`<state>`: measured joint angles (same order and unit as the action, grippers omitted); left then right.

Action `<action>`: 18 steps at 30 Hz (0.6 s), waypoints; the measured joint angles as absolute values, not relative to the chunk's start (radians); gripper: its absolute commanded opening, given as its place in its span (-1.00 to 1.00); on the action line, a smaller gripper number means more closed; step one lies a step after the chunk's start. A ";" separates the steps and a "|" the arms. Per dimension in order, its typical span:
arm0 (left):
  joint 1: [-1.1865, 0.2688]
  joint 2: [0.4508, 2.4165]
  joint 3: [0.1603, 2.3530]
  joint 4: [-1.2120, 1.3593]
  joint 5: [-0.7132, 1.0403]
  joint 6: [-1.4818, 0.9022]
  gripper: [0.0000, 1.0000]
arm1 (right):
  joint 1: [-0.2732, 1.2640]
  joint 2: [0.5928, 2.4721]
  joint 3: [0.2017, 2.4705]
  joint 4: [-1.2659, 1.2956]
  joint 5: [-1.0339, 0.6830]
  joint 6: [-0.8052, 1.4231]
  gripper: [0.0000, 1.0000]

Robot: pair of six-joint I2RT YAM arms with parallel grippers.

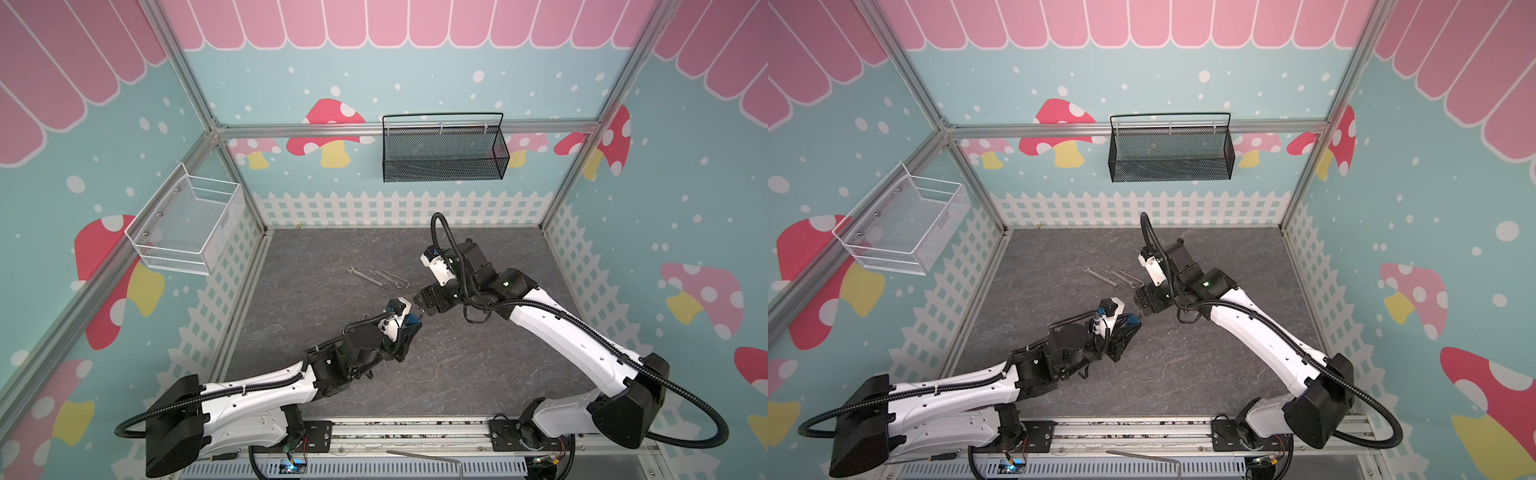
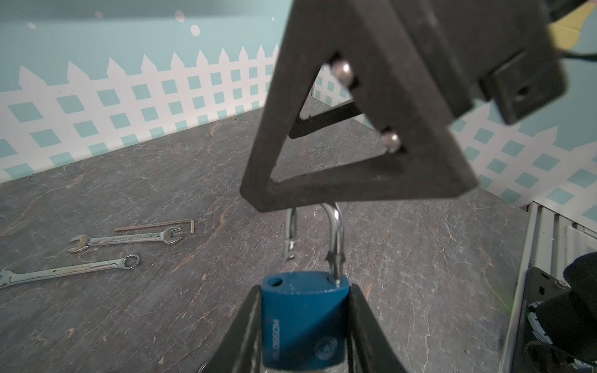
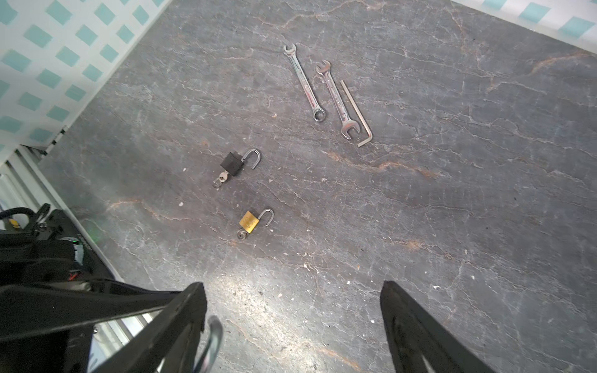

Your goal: Unlock with the key

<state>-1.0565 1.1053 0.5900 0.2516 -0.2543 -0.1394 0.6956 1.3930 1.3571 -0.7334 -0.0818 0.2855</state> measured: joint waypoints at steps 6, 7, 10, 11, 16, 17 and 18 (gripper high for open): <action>-1.057 1.105 0.590 0.251 -0.258 -0.126 -1.00 | 0.696 1.402 1.374 -0.759 -0.036 0.262 0.79; -1.057 1.105 0.590 0.251 -0.258 -0.125 -1.00 | 0.696 1.404 1.376 -0.761 -0.029 0.260 0.80; -1.058 1.105 0.590 0.251 -0.264 -0.123 -1.00 | 0.696 1.406 1.377 -0.765 -0.013 0.254 0.82; -1.060 1.105 0.590 0.251 -0.268 -0.123 -1.00 | 0.696 1.406 1.377 -0.766 -0.010 0.253 0.83; -1.063 1.105 0.590 0.247 -0.297 -0.123 -1.00 | 0.696 1.401 1.375 -0.768 0.000 0.252 0.85; -1.063 1.105 0.590 0.243 -0.305 -0.123 -1.00 | 0.695 1.397 1.372 -0.768 0.001 0.252 0.85; -1.063 1.105 0.590 0.240 -0.311 -0.123 -1.00 | 0.695 1.393 1.367 -0.767 0.002 0.252 0.85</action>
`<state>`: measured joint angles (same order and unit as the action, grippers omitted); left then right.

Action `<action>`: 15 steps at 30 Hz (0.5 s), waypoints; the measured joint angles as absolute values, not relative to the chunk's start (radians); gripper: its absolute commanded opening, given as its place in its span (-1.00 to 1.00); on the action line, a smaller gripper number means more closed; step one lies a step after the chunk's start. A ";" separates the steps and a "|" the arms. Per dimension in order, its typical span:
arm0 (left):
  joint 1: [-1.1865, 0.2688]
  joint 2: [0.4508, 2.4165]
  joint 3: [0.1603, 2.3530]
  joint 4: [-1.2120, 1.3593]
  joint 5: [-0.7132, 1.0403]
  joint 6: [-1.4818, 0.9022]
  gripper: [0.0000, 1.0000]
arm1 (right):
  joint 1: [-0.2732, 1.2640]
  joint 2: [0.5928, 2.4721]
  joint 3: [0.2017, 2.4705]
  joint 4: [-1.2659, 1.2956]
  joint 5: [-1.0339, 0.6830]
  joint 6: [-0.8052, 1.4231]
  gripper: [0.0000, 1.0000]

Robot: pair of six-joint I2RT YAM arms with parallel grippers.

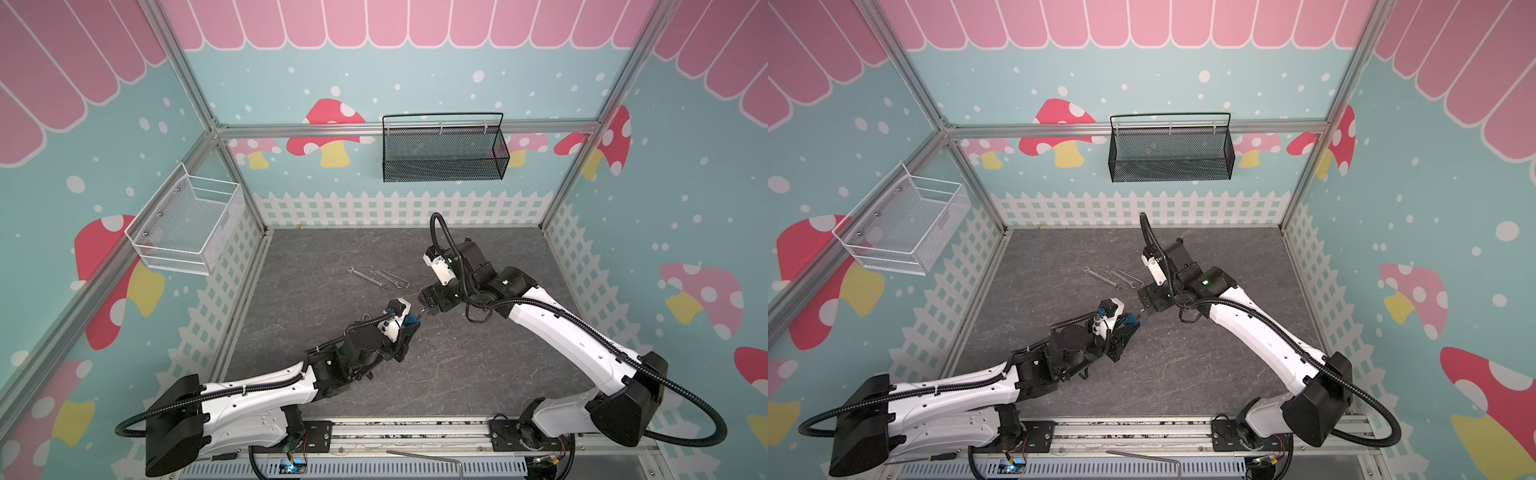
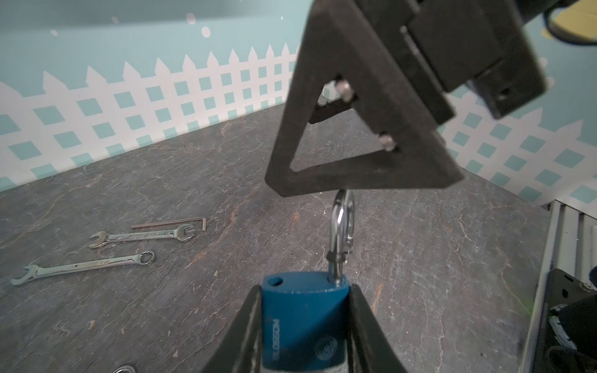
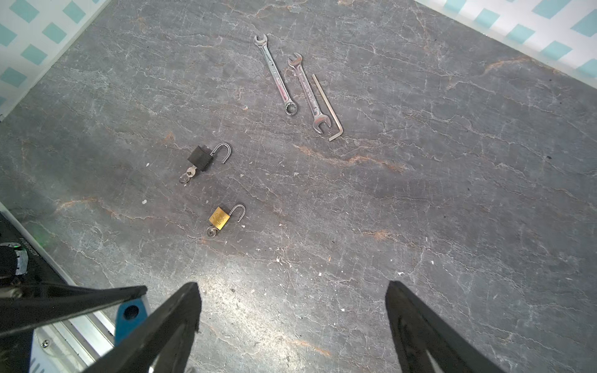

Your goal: Unlock with the key

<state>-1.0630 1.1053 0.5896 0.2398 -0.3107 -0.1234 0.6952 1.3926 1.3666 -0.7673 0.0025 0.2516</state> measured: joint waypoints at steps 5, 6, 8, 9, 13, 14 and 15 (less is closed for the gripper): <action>-1.063 1.105 0.590 0.239 -0.331 -0.127 -1.00 | 0.694 1.365 1.333 -0.786 0.010 0.252 0.86; -1.063 1.105 0.590 0.244 -0.336 -0.127 -1.00 | 0.694 1.360 1.327 -0.794 0.004 0.252 0.86; -1.063 1.105 0.590 0.248 -0.349 -0.128 -1.00 | 0.694 1.346 1.315 -0.804 -0.014 0.253 0.86; -1.063 1.106 0.590 0.249 -0.353 -0.131 -1.00 | 0.694 1.340 1.312 -0.810 -0.016 0.255 0.86; -1.063 1.127 0.597 0.249 -0.361 -0.144 -1.00 | 0.689 1.316 1.311 -0.822 0.012 0.267 0.88; -1.063 1.135 0.603 0.246 -0.364 -0.148 -1.00 | 0.683 1.312 1.310 -0.824 0.027 0.271 0.88; -1.063 1.142 0.610 0.240 -0.367 -0.154 -1.00 | 0.671 1.309 1.309 -0.825 0.039 0.274 0.88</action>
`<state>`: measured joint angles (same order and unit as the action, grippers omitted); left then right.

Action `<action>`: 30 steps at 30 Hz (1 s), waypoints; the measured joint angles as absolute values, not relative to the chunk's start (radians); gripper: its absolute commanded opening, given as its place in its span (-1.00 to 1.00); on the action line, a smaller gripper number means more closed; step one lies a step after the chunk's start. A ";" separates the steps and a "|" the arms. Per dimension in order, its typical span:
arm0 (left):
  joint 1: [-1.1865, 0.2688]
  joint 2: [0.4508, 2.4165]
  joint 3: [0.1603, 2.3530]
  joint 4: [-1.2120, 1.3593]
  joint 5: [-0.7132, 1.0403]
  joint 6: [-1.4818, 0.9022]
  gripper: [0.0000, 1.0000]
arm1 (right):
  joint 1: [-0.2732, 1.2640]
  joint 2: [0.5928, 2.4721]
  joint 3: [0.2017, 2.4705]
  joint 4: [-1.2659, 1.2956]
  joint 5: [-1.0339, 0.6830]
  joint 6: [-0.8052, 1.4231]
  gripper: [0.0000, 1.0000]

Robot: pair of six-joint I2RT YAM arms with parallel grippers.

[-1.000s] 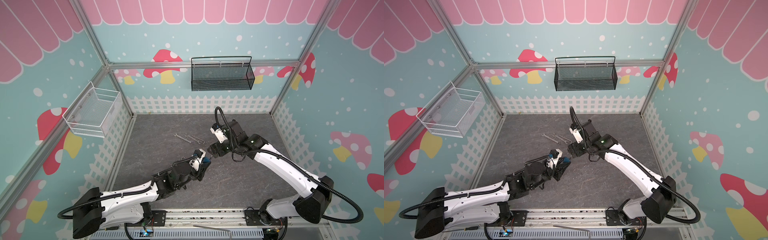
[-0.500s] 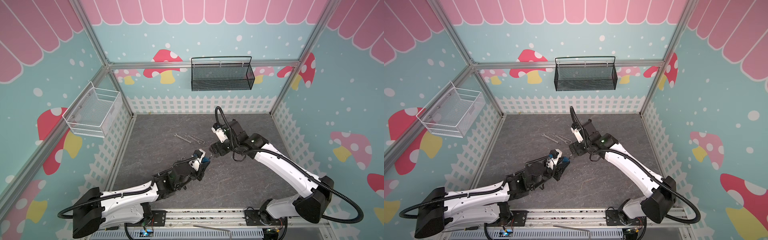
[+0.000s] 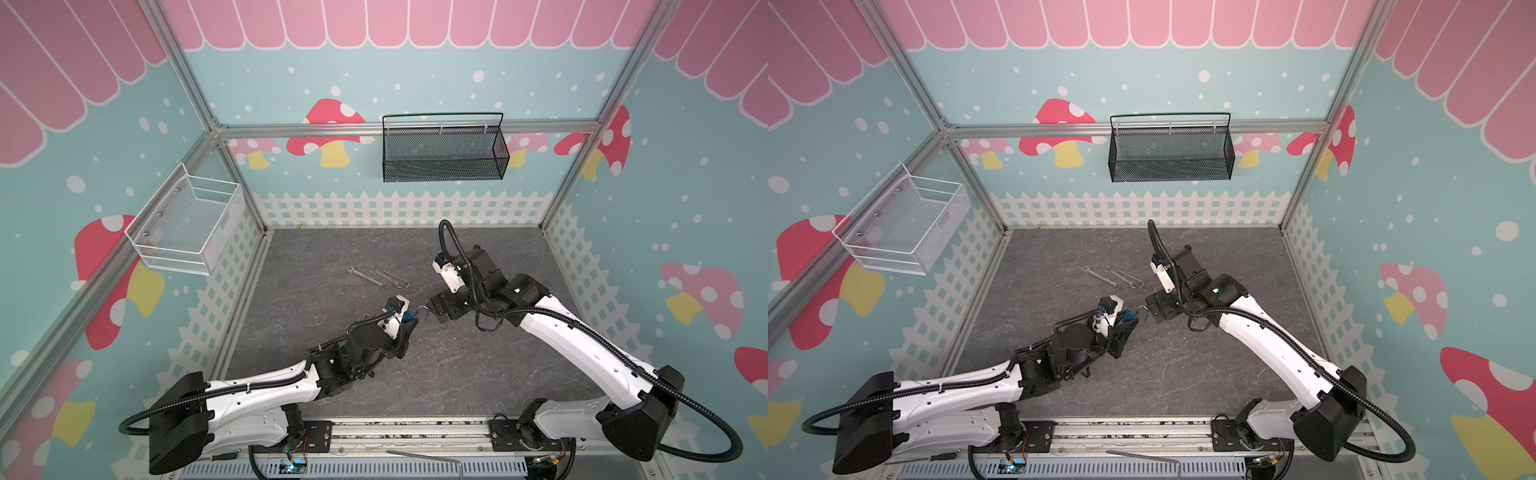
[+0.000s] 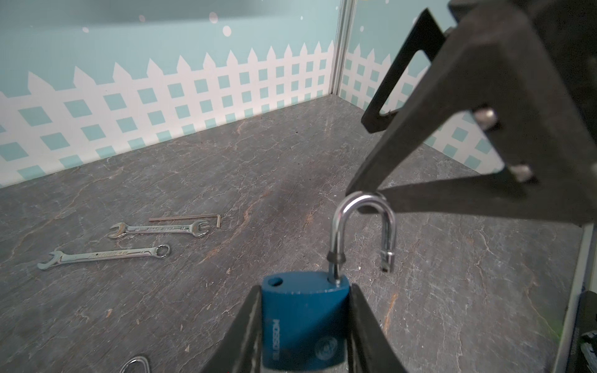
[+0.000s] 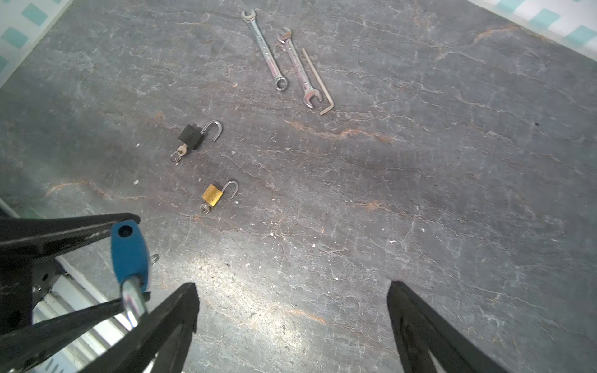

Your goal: Unlock with the key

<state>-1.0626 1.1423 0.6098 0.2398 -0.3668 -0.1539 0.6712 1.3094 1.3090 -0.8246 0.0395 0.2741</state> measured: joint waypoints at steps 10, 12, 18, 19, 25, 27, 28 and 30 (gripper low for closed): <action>-1.063 1.295 0.861 -0.018 -0.429 -0.417 -1.00 | 0.493 1.179 1.151 -0.734 0.073 0.340 0.93; -1.063 1.365 0.926 -0.085 -0.423 -0.502 -1.00 | 0.462 1.161 1.099 -0.686 0.063 0.366 0.93; -1.068 1.600 1.058 -0.254 -0.355 -0.719 -1.00 | 0.393 1.156 0.928 -0.563 0.025 0.440 0.93; -1.069 1.631 1.062 -0.276 -0.340 -0.745 -1.00 | 0.379 1.156 0.900 -0.542 0.020 0.449 0.94; -1.070 1.784 1.127 -0.410 -0.310 -0.844 -1.00 | 0.305 1.155 0.787 -0.446 -0.030 0.481 0.93; -1.070 1.813 1.142 -0.427 -0.309 -0.861 -1.00 | 0.286 1.155 0.764 -0.422 -0.055 0.488 0.93; -1.070 1.828 1.150 -0.434 -0.309 -0.868 -1.00 | 0.276 1.155 0.754 -0.411 -0.065 0.490 0.93; -1.070 1.855 1.164 -0.445 -0.307 -0.877 -1.00 | 0.256 1.156 0.743 -0.396 -0.081 0.493 0.92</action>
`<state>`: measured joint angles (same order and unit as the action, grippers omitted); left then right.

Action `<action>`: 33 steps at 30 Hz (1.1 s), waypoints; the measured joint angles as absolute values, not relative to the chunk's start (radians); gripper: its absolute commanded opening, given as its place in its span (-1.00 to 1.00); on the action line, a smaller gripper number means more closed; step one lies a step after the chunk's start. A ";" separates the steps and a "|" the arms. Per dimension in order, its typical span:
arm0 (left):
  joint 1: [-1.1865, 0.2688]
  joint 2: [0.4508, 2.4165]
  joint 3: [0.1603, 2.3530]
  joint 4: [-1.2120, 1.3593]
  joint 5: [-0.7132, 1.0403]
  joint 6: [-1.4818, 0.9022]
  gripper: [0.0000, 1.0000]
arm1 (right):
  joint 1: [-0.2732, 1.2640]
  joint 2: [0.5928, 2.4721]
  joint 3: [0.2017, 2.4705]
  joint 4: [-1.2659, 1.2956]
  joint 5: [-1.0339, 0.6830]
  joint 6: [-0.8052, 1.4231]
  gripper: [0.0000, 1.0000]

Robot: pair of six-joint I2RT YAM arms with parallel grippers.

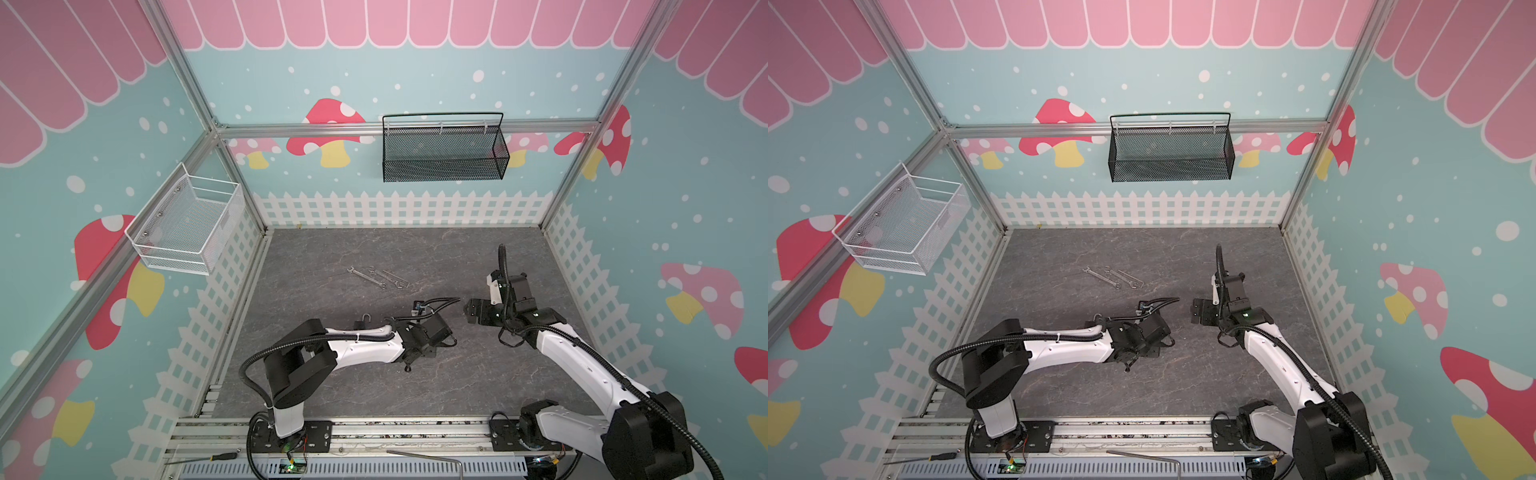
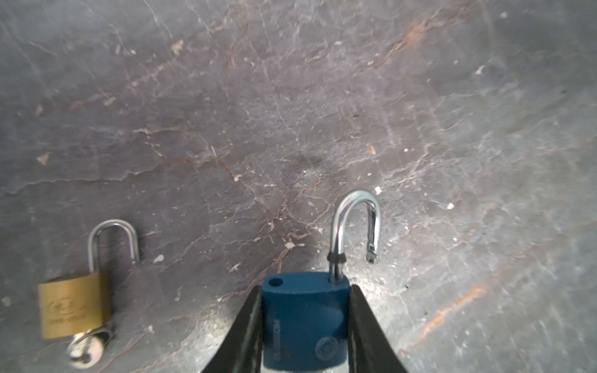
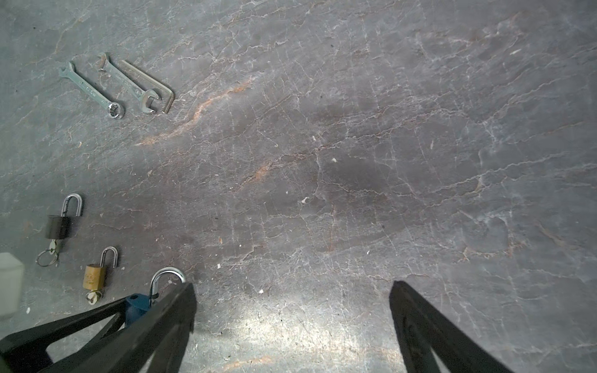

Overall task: Unlock with the key
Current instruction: 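Lower the open blue padlock to the table and release it with the left gripper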

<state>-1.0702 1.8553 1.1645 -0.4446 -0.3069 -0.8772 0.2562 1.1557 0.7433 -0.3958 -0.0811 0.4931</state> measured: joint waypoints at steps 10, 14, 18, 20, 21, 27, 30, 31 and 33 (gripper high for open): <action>-1.070 1.935 1.218 -0.455 -0.299 -0.896 -0.96 | 0.188 1.156 0.739 -0.340 -0.149 0.496 0.90; -1.070 1.940 1.224 -0.460 -0.299 -0.913 -0.68 | 0.184 1.156 0.736 -0.332 -0.161 0.496 0.90; -1.070 1.940 1.224 -0.461 -0.299 -0.917 -0.25 | 0.178 1.156 0.736 -0.327 -0.166 0.496 0.90; -1.070 1.940 1.225 -0.464 -0.299 -0.918 -0.11 | 0.178 1.155 0.736 -0.325 -0.167 0.496 0.90; -1.070 1.940 1.225 -0.467 -0.299 -0.920 -0.06 | 0.178 1.155 0.736 -0.324 -0.167 0.496 0.90; -1.061 1.927 1.225 -0.477 -0.300 -0.928 0.24 | 0.177 1.121 0.735 -0.321 -0.147 0.496 0.92; -1.045 1.865 1.224 -0.482 -0.313 -0.921 0.42 | 0.175 1.098 0.728 -0.307 -0.119 0.501 0.95; -1.037 1.829 1.221 -0.481 -0.323 -0.916 0.53 | 0.174 1.093 0.724 -0.302 -0.104 0.503 0.97; -1.014 1.736 1.207 -0.476 -0.350 -0.902 0.72 | 0.167 1.091 0.721 -0.290 -0.066 0.505 1.00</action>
